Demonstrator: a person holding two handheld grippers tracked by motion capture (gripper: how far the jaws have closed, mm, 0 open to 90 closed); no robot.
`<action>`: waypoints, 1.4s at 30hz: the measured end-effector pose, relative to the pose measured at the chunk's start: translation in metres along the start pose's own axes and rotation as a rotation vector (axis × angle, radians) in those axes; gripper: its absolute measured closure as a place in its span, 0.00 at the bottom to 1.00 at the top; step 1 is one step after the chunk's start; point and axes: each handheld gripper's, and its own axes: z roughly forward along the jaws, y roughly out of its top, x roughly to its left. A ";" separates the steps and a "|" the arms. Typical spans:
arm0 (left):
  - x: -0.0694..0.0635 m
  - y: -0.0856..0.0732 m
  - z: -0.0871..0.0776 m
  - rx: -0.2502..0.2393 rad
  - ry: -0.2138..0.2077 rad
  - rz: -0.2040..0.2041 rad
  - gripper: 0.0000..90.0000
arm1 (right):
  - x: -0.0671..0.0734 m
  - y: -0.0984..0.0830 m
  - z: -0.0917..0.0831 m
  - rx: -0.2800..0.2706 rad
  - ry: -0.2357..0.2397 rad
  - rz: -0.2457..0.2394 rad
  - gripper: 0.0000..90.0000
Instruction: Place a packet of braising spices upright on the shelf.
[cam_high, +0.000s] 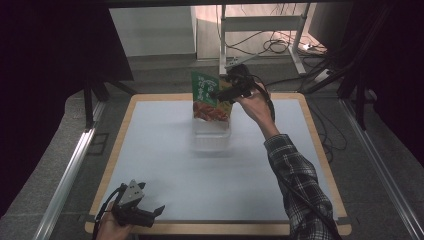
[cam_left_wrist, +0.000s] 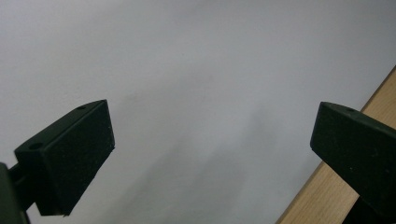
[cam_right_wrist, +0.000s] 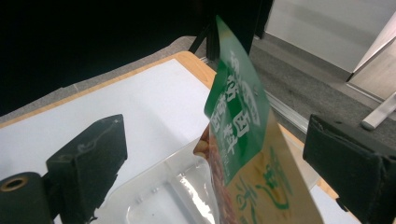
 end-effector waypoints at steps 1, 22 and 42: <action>0.000 0.000 0.000 0.001 0.000 0.000 0.00 | 0.000 -0.001 -0.001 0.000 0.000 -0.002 0.06; -0.001 0.000 0.001 0.009 0.005 0.008 0.00 | 0.005 -0.026 -0.018 0.014 -0.002 0.021 0.00; -0.002 0.001 0.001 0.013 0.016 0.022 0.00 | 0.015 -0.049 -0.043 0.013 0.000 0.038 0.00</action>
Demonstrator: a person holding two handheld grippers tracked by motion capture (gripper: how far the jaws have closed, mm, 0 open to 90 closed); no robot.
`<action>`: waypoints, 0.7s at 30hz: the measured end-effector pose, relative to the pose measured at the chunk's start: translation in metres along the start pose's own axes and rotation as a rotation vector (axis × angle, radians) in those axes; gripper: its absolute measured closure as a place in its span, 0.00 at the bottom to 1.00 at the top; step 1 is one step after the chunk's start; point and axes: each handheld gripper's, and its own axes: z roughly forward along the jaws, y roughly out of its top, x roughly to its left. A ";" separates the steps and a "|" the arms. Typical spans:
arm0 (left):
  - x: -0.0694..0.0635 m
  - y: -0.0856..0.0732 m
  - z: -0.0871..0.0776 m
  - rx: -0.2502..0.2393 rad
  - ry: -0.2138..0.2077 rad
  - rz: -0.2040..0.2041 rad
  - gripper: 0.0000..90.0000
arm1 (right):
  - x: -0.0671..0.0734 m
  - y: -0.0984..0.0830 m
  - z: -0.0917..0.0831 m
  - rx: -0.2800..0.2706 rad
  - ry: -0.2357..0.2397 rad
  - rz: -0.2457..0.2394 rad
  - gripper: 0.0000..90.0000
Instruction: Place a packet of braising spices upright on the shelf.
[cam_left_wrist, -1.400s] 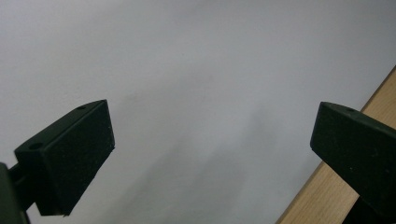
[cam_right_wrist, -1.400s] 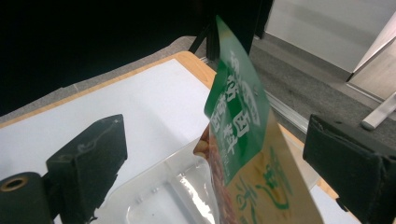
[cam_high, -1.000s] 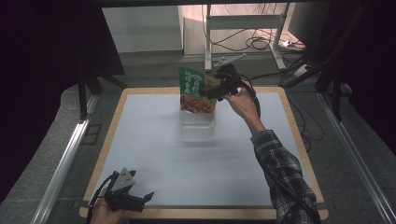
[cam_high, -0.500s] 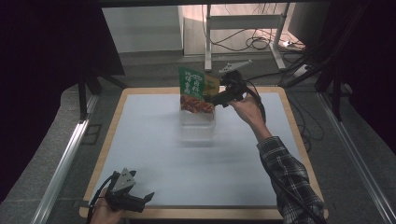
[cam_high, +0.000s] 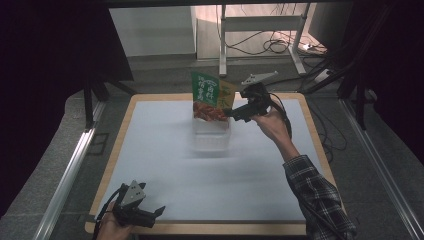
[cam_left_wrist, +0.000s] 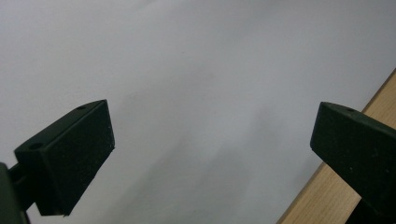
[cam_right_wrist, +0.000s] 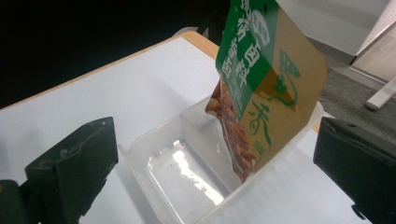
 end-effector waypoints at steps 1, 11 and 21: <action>0.000 0.000 0.000 0.000 0.000 0.001 0.00 | 0.001 -0.002 -0.002 0.001 -0.005 0.002 0.00; 0.000 0.000 0.000 0.000 0.005 -0.005 0.00 | 0.011 -0.021 -0.016 -0.005 0.001 0.002 0.00; 0.001 0.000 -0.001 -0.009 0.011 -0.026 0.00 | 0.021 -0.047 -0.027 -0.001 -0.018 0.029 0.00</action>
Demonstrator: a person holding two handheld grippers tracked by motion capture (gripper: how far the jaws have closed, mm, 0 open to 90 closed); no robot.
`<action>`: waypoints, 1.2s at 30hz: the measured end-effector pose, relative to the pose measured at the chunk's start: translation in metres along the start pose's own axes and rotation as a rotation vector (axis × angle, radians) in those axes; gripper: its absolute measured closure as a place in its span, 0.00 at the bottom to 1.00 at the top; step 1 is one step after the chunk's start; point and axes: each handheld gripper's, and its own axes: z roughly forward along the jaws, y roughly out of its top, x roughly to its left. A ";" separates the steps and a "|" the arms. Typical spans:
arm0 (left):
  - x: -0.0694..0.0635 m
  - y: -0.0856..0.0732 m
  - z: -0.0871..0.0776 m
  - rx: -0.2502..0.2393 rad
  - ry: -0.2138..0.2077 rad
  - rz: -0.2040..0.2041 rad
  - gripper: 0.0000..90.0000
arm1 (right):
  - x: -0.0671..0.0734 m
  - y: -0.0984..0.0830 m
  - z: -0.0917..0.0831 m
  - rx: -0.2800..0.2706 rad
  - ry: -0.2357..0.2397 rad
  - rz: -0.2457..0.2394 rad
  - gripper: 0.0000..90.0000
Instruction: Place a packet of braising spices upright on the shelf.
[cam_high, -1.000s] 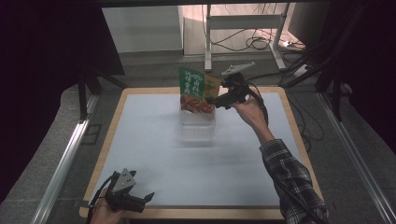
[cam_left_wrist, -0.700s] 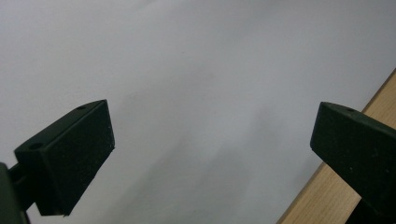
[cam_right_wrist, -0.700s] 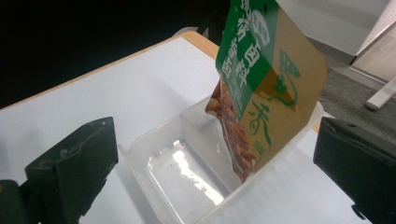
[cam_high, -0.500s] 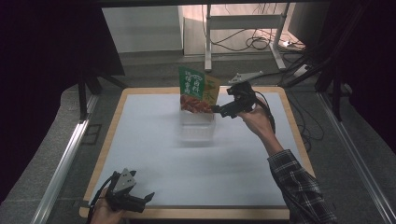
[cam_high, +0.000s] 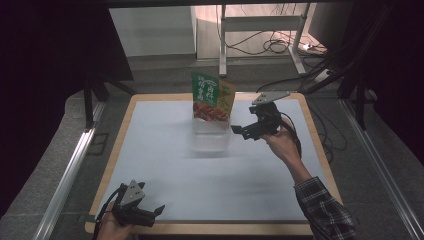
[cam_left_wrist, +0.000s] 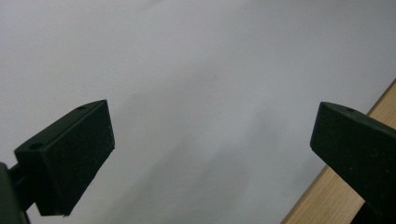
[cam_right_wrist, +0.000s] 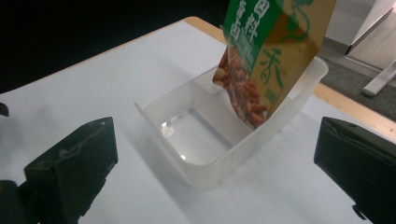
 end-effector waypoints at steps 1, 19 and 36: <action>0.000 0.000 0.000 -0.001 0.001 -0.001 0.00 | 0.001 -0.003 -0.001 0.001 0.001 0.003 0.00; 0.000 0.000 0.000 0.000 0.002 -0.002 0.00 | 0.020 -0.047 -0.017 0.016 -0.002 0.002 0.00; -0.001 0.000 0.000 0.002 0.009 0.005 0.00 | 0.037 -0.083 -0.046 0.019 -0.040 0.006 0.00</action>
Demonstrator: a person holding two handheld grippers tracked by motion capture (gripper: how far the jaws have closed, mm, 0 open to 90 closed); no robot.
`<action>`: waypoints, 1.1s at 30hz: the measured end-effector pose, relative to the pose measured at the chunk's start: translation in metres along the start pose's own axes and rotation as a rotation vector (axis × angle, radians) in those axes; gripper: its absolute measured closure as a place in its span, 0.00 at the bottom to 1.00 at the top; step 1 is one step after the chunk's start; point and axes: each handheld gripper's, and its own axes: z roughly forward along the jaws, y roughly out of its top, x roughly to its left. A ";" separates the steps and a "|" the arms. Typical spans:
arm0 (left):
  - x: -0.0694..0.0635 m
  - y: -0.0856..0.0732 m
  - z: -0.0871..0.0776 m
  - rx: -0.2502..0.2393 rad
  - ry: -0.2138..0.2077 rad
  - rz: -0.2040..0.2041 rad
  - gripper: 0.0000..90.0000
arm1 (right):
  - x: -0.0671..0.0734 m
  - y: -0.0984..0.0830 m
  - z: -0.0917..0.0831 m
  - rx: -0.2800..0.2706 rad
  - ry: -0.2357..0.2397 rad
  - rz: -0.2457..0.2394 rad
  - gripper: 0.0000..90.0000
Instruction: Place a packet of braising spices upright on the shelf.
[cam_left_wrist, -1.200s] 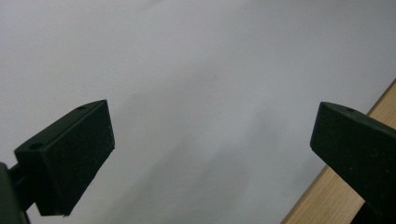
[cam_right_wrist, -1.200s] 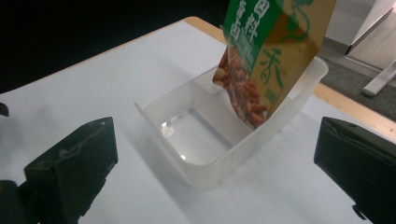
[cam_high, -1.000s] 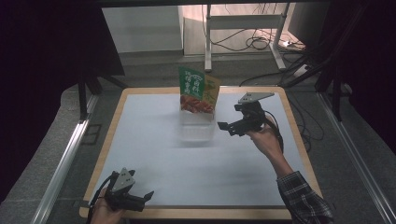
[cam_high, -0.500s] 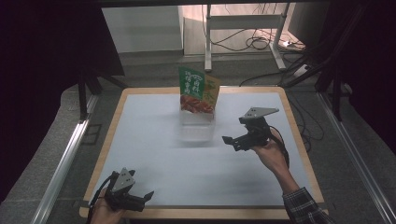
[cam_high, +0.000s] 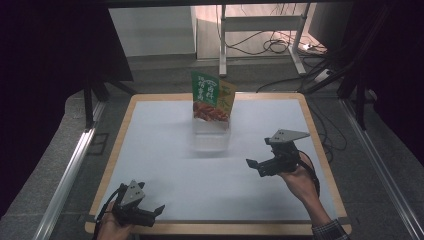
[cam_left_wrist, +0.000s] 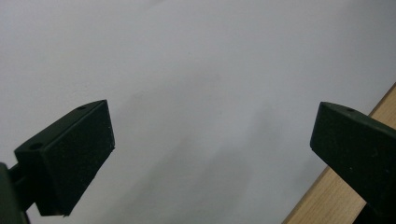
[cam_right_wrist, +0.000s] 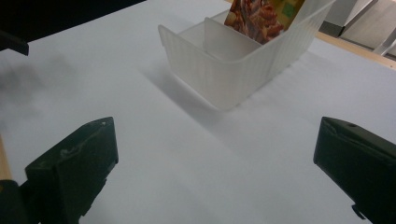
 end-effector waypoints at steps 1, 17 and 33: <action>0.000 0.000 0.000 0.000 0.000 0.000 0.00 | 0.001 -0.002 -0.002 0.002 -0.002 0.003 0.00; -0.001 0.000 0.000 0.000 0.006 0.007 0.00 | 0.013 -0.042 -0.027 -0.004 -0.042 0.026 0.00; -0.002 0.000 0.001 0.004 0.004 0.013 0.00 | 0.019 -0.076 -0.044 0.004 -0.078 0.046 0.00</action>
